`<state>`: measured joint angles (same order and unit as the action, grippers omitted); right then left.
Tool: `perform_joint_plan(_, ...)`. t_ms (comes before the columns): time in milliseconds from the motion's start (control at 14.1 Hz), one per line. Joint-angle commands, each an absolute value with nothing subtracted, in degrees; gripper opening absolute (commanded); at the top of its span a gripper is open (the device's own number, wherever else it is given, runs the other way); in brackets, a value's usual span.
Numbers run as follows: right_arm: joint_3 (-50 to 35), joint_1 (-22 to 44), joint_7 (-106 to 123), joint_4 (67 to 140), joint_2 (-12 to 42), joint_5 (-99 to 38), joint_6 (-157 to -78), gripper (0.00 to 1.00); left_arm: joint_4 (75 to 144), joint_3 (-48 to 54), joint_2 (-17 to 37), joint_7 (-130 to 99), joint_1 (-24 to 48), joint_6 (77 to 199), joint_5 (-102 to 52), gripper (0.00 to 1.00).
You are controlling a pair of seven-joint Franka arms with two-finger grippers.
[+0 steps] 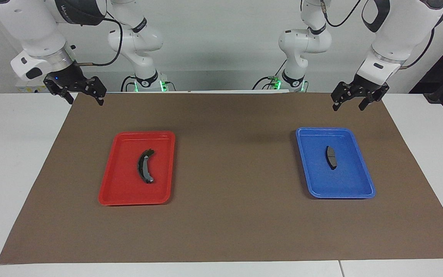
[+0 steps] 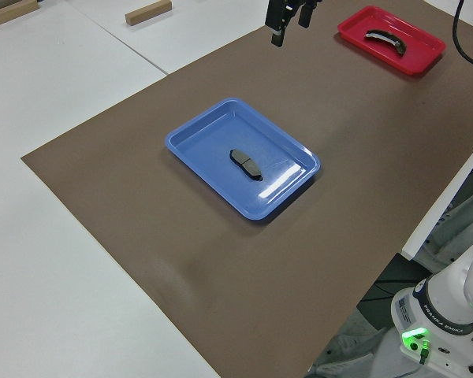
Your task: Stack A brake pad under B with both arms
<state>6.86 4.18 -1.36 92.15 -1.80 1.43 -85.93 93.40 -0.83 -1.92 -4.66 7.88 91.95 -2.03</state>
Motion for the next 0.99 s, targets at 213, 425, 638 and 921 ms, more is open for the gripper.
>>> perform_joint_plan(213,7.0,4.1,-0.4,91.8,-1.8,0.5,-86.0,1.00,93.7,-0.7,-2.0,-4.7,7.8,91.5,-1.9,0.95)
perform_joint_plan(425,6.8,4.1,-0.5,91.8,-1.7,0.5,-86.0,1.00,93.7,-0.8,-2.0,-4.4,7.8,91.5,-1.9,0.95)
perform_joint_plan(638,6.7,4.1,-0.7,91.9,-1.8,0.5,-86.0,1.00,93.6,-2.2,-1.9,-2.1,7.8,91.5,-1.9,0.95)
perform_joint_plan(921,6.2,4.1,-0.6,92.0,-1.8,0.5,-85.9,1.00,93.2,-9.5,-1.6,7.5,7.8,90.9,-1.9,0.95)
